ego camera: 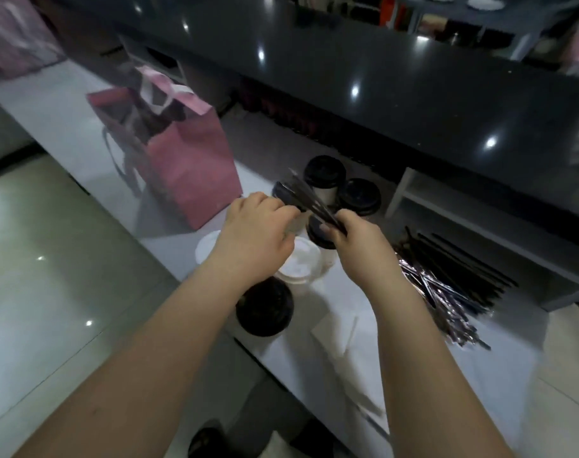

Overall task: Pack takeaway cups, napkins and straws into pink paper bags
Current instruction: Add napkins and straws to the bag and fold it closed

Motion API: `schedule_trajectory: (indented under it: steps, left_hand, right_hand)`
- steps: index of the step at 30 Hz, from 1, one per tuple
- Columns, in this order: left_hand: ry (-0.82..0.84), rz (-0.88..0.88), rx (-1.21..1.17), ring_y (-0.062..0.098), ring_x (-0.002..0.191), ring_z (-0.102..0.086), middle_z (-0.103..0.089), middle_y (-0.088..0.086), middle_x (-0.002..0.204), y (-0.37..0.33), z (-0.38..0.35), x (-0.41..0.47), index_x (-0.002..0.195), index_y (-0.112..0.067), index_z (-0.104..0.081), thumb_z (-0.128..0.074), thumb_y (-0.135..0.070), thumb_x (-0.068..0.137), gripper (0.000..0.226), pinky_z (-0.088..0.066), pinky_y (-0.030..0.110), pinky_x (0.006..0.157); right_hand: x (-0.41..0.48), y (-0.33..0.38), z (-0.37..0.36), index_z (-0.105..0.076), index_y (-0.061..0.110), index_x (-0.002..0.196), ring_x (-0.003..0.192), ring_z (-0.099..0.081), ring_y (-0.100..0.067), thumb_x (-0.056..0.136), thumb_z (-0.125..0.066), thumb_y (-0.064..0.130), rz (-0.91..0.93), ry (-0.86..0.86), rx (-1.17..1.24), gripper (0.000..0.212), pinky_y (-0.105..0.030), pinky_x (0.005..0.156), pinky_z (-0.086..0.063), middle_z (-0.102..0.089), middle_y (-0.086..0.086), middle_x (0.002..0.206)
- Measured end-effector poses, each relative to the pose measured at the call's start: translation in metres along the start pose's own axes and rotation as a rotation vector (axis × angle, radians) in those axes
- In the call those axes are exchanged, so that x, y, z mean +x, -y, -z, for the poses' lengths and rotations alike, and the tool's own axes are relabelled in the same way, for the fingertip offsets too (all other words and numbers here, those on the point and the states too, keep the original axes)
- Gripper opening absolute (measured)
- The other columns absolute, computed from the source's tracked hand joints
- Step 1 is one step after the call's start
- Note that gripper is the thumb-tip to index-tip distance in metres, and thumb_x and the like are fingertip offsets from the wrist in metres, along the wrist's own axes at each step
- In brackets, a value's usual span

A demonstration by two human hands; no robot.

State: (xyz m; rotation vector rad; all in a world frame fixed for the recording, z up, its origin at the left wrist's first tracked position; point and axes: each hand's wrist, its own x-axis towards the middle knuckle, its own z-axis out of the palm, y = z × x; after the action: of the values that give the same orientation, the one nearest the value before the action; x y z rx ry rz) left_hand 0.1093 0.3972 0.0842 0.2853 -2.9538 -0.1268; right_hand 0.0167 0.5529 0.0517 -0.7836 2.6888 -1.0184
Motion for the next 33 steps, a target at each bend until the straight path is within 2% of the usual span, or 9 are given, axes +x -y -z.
schedule_trajectory:
  steps: [2, 4, 6, 11, 15, 17, 22, 26, 33]
  left_hand:
    - [-0.018, 0.053, -0.003, 0.023, 0.118, -0.045, -0.059, -0.007, 0.124, 0.041, 0.007, -0.018, 0.127, -0.03, -0.057, -0.055, -0.035, 0.088, 0.04, -0.032, 0.038, 0.095]
    - [-0.033, 0.095, -0.02, 0.023, 0.119, -0.045, -0.058, -0.007, 0.128, 0.084, 0.013, -0.037, 0.128, -0.029, -0.057, -0.056, -0.036, 0.088, 0.041, -0.033, 0.04, 0.097]
    - [-0.052, 0.119, -0.052, 0.024, 0.121, -0.044, -0.056, -0.006, 0.13, 0.129, 0.021, -0.058, 0.129, -0.029, -0.057, -0.057, -0.035, 0.088, 0.041, -0.033, 0.041, 0.097]
    - [-0.07, 0.152, -0.078, 0.026, 0.118, -0.045, -0.058, -0.003, 0.127, 0.239, 0.039, -0.102, 0.127, -0.027, -0.059, -0.057, -0.031, 0.087, 0.04, -0.037, 0.042, 0.097]
    - [-0.076, 0.231, -0.158, 0.026, 0.12, -0.043, -0.057, 0.0, 0.127, 0.311, 0.047, -0.123, 0.131, -0.028, -0.056, -0.055, -0.032, 0.088, 0.043, -0.037, 0.043, 0.096]
    - [-0.071, 0.233, -0.175, 0.026, 0.12, -0.043, -0.056, -0.001, 0.127, 0.336, 0.051, -0.127, 0.13, -0.028, -0.056, -0.055, -0.032, 0.089, 0.042, -0.037, 0.042, 0.095]
    - [-0.092, 0.179, -0.175, 0.025, 0.12, -0.042, -0.055, -0.001, 0.127, 0.38, 0.063, -0.112, 0.129, -0.028, -0.056, -0.054, -0.034, 0.089, 0.041, -0.038, 0.042, 0.095]
    - [-0.138, 0.121, -0.195, 0.026, 0.117, -0.044, -0.056, 0.0, 0.125, 0.386, 0.069, -0.077, 0.127, -0.025, -0.057, -0.053, -0.033, 0.09, 0.038, -0.04, 0.041, 0.093]
    - [-0.176, -0.014, -0.132, 0.026, 0.114, -0.045, -0.056, 0.001, 0.121, 0.391, 0.077, 0.01, 0.12, -0.022, -0.056, -0.052, -0.03, 0.088, 0.034, -0.037, 0.04, 0.089]
  right_hand:
    - [0.003, 0.036, -0.022, -0.054, 0.019, 0.094, 0.078, -0.054, -0.027, 0.098, -0.049, 0.038, 0.049, 0.025, -0.053, 0.02, -0.038, 0.061, -0.044, -0.06, -0.001, 0.082]
    - [0.004, 0.072, -0.047, -0.048, 0.021, 0.087, 0.07, -0.049, -0.024, 0.098, -0.049, 0.039, 0.085, 0.042, -0.097, 0.021, -0.032, 0.051, -0.034, -0.053, 0.003, 0.074]
    - [0.002, 0.108, -0.074, -0.044, 0.022, 0.082, 0.066, -0.045, -0.021, 0.097, -0.05, 0.041, 0.08, 0.053, -0.104, 0.025, -0.029, 0.049, -0.028, -0.05, 0.005, 0.07]
    - [0.005, 0.183, -0.129, -0.039, 0.023, 0.072, 0.063, -0.047, -0.016, 0.097, -0.05, 0.043, 0.023, 0.107, -0.184, 0.034, -0.033, 0.052, -0.031, -0.05, 0.003, 0.067]
    - [0.014, 0.234, -0.16, -0.047, 0.018, 0.086, 0.072, -0.052, -0.023, 0.099, -0.049, 0.038, 0.032, 0.144, -0.238, 0.024, -0.039, 0.065, -0.043, -0.055, -0.002, 0.079]
    - [0.018, 0.258, -0.174, -0.046, 0.017, 0.088, 0.074, -0.052, -0.027, 0.1, -0.047, 0.034, 0.048, 0.151, -0.283, 0.021, -0.041, 0.066, -0.044, -0.055, -0.005, 0.082]
    - [0.032, 0.297, -0.188, -0.037, 0.021, 0.082, 0.065, -0.049, -0.028, 0.102, -0.043, 0.029, 0.071, 0.129, -0.341, 0.022, -0.038, 0.056, -0.038, -0.052, -0.008, 0.073]
    - [0.053, 0.312, -0.176, -0.045, 0.021, 0.084, 0.066, -0.055, -0.023, 0.1, -0.047, 0.026, 0.074, 0.055, -0.232, 0.017, -0.038, 0.06, -0.044, -0.056, -0.001, 0.071]
    - [0.12, 0.32, -0.136, -0.057, 0.036, 0.082, 0.053, -0.054, 0.002, 0.097, -0.051, 0.022, 0.09, -0.157, 0.035, 0.022, -0.017, 0.051, -0.043, -0.061, 0.017, 0.064]
